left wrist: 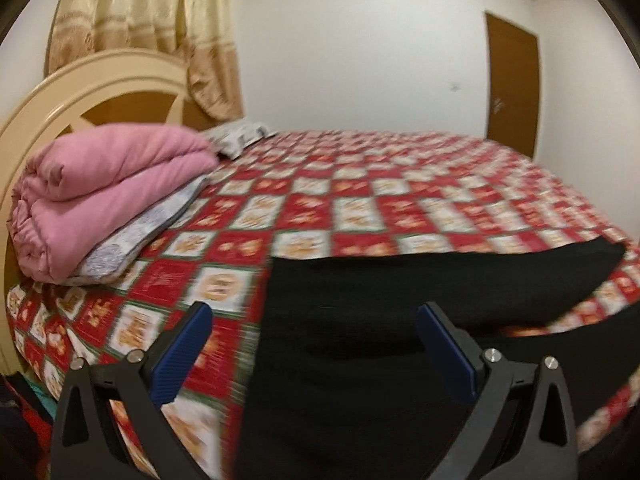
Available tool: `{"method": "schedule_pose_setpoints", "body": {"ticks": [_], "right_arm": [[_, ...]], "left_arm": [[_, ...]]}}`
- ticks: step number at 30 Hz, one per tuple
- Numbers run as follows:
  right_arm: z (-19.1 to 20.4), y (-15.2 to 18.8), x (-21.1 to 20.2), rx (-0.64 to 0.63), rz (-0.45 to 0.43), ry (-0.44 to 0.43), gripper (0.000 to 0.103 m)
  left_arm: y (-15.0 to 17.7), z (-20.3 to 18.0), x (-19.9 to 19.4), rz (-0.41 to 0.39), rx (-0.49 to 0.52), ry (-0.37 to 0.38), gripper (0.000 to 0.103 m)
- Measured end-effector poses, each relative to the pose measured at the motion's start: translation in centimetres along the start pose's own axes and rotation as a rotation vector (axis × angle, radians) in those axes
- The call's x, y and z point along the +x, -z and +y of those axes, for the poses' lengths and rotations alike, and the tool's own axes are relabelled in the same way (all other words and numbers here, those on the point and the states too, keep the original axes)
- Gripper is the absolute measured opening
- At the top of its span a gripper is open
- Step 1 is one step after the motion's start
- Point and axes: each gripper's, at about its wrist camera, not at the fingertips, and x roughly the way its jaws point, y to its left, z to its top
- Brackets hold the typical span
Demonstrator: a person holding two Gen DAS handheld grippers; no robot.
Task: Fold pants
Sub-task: 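Lower both tools onto the black pants and close on the waistband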
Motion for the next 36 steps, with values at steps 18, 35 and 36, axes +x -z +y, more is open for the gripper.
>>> {"method": "schedule_pose_setpoints", "body": {"ticks": [18, 35, 36], "right_arm": [[-1.5, -0.7, 7.0, -0.029, 0.11, 0.054, 0.102], [-10.3, -7.4, 10.2, 0.069, 0.099, 0.075, 0.076], [-11.3, -8.1, 10.5, 0.085, 0.103, 0.085, 0.076]], "left_arm": [[-2.9, 3.6, 16.6, 0.25, -0.001, 0.212, 0.07], [-3.3, 4.4, 18.3, 0.285, -0.02, 0.358, 0.013], [-3.3, 4.3, 18.4, 0.282, -0.016, 0.359, 0.013]]}}
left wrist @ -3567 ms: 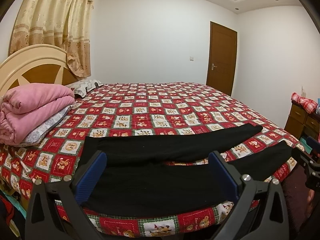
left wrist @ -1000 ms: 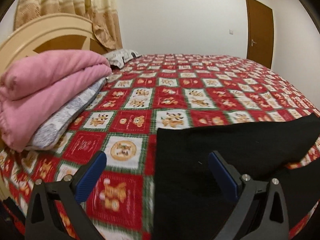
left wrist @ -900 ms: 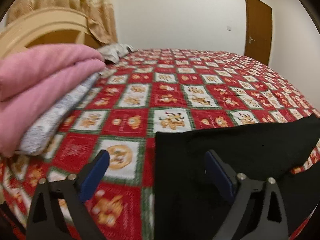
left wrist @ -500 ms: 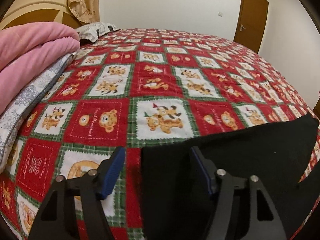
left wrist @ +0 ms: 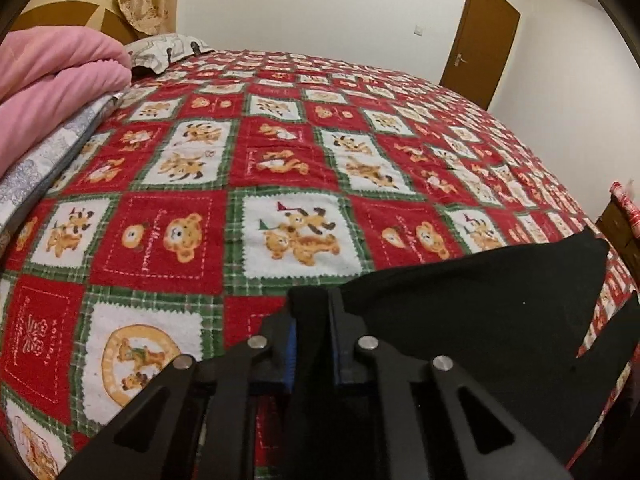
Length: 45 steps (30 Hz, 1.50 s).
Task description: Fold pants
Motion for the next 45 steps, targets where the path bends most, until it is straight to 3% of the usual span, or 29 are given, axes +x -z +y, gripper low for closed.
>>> {"method": "schedule_pose_setpoints", "body": {"ticks": [6, 13, 17, 27, 31, 33, 34, 36, 40, 45], "right_arm": [[-4.9, -5.5, 3.8, 0.053, 0.011, 0.101, 0.076], [-8.3, -10.7, 11.3, 0.081, 0.103, 0.111, 0.069], [-9.2, -12.6, 16.0, 0.086, 0.151, 0.091, 0.064], [-11.0, -14.1, 25.0, 0.118, 0.266, 0.032, 0.064], [-11.6, -13.9, 27.6, 0.156, 0.35, -0.081, 0.059], [-11.2, -13.8, 28.0, 0.117, 0.347, -0.085, 0.039], [-11.1, -13.7, 28.1, 0.111, 0.349, -0.087, 0.019], [-11.0, -13.7, 27.9, 0.105, 0.346, -0.098, 0.01], [-11.1, -14.5, 25.7, 0.096, 0.282, -0.084, 0.006], [-11.9, -15.8, 19.2, 0.113, 0.133, -0.109, 0.005]], "left_arm": [[0.2, -0.1, 0.8, 0.005, 0.01, -0.005, 0.013], [0.4, 0.0, 1.1, -0.004, 0.002, 0.005, 0.013], [0.6, 0.2, 1.0, -0.018, -0.008, 0.014, 0.013], [0.9, 0.3, 1.2, -0.028, -0.011, 0.021, 0.013], [0.9, 0.4, 1.2, -0.03, -0.014, 0.025, 0.013], [0.9, 0.5, 1.3, -0.032, -0.02, 0.031, 0.013], [0.8, 0.5, 1.3, -0.033, -0.02, 0.031, 0.013], [0.8, 0.5, 1.3, -0.032, -0.018, 0.029, 0.013], [0.5, 0.8, 1.4, -0.021, -0.025, 0.04, 0.013], [0.1, 0.8, 0.1, -0.066, -0.024, 0.05, 0.013]]}}
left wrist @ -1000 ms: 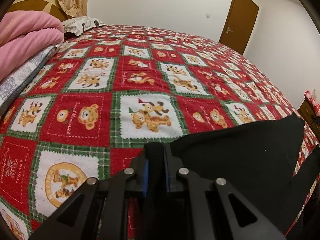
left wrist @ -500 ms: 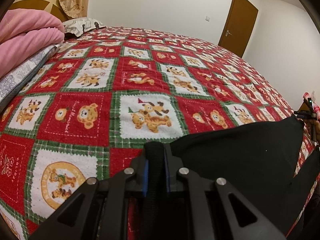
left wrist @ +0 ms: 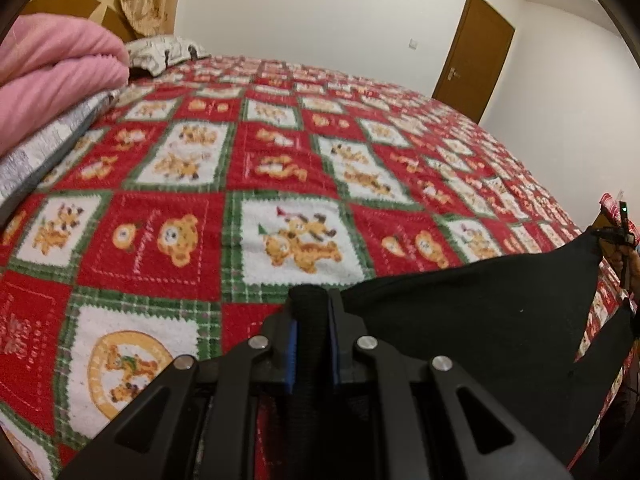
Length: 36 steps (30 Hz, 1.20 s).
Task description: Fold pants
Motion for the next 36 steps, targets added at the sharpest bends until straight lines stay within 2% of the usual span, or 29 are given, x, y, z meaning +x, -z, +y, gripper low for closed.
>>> {"method": "schedule_pose_setpoints", "body": {"ticks": [7, 11, 13, 17, 24, 31, 35, 36], "right_arm": [[-0.5, 1.8, -9.8, -0.026, -0.188, -0.081, 0.005], [-2.5, 5.0, -14.6, -0.005, -0.273, -0.136, 0.005], [-3.6, 6.7, -15.8, 0.013, -0.284, -0.148, 0.005], [-6.5, 11.6, -17.8, 0.062, -0.286, -0.181, 0.005], [-9.7, 19.2, -19.5, 0.123, -0.228, -0.2, 0.006], [-10.6, 22.5, -19.7, 0.135, -0.161, -0.184, 0.006], [-10.8, 23.5, -19.6, 0.143, -0.135, -0.164, 0.008], [-10.8, 23.6, -19.6, 0.145, -0.134, -0.152, 0.013]], "left_arm": [[-0.5, -0.6, -5.1, -0.151, -0.017, 0.089, 0.013], [0.5, -0.8, -8.2, -0.219, -0.023, 0.147, 0.013], [1.5, -0.8, -9.7, -0.254, -0.024, 0.18, 0.013], [4.3, -1.1, -12.3, -0.292, -0.017, 0.25, 0.013], [9.9, -0.8, -13.6, -0.285, -0.02, 0.3, 0.013], [13.4, -0.8, -13.2, -0.247, 0.0, 0.286, 0.013], [14.7, -0.1, -13.4, -0.236, 0.0, 0.258, 0.025], [15.0, 0.0, -13.5, -0.233, 0.0, 0.252, 0.028]]}}
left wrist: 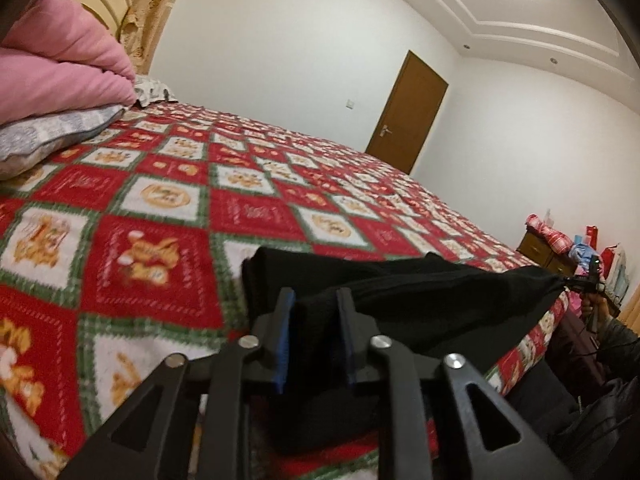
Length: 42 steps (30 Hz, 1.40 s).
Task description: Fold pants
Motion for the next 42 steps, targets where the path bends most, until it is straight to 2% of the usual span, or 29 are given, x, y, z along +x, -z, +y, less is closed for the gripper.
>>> {"method": "schedule_pose_setpoints", "body": {"ticks": [1, 3, 4, 5, 6, 8, 9, 12, 16, 21, 26, 30, 35, 42], "right_arm": [[-0.1, 0.1, 0.0, 0.002, 0.0, 0.018, 0.017], [-0.5, 0.2, -0.2, 0.023, 0.003, 0.035, 0.032], [-0.8, 0.3, -0.3, 0.032, 0.001, 0.04, 0.035], [-1.0, 0.4, -0.5, 0.039, -0.002, 0.044, 0.037], [-1.2, 0.4, -0.7, 0.044, -0.007, 0.046, 0.039], [-1.3, 0.5, -1.2, 0.048, -0.016, 0.051, 0.04], [-1.4, 0.5, -1.3, 0.048, -0.018, 0.053, 0.04], [-1.5, 0.6, -2.2, 0.049, -0.024, 0.07, 0.049], [-1.7, 1.1, -3.7, 0.064, -0.05, 0.077, 0.05], [-0.2, 1.5, -5.7, 0.053, -0.121, 0.107, 0.05], [4.0, 1.1, -7.8, -0.035, -0.203, 0.094, 0.05], [9.3, 0.7, -7.4, -0.137, -0.201, -0.003, 0.05], [16.8, 1.6, -2.6, -0.223, -0.085, -0.145, 0.05], [31.5, 6.2, 7.2, -0.367, 0.138, -0.348, 0.05]], "left_arm": [[0.3, 0.2, -0.2, 0.005, -0.002, -0.002, 0.028], [0.9, 0.3, -0.8, 0.013, 0.003, -0.012, 0.028], [1.1, 0.4, -1.1, 0.016, 0.007, -0.021, 0.028], [1.3, 0.5, -1.4, 0.018, 0.009, -0.029, 0.032], [1.5, 0.7, -1.7, 0.016, 0.008, -0.042, 0.041], [1.6, 1.1, -2.3, 0.006, 0.0, -0.075, 0.053], [1.7, 1.3, -2.5, 0.005, -0.003, -0.084, 0.054], [1.8, 1.9, -3.4, 0.008, -0.015, -0.115, 0.054], [1.7, 2.5, -4.6, -0.01, -0.055, -0.14, 0.054], [1.8, 2.1, -4.1, 0.005, -0.071, -0.154, 0.054], [1.5, 0.8, -3.4, 0.04, -0.069, -0.133, 0.054], [0.9, -0.2, -3.2, 0.051, -0.033, -0.128, 0.054], [-0.8, -0.7, -1.2, 0.074, -0.005, -0.14, 0.054], [-2.1, -1.4, 2.9, 0.149, 0.03, -0.166, 0.054]]}}
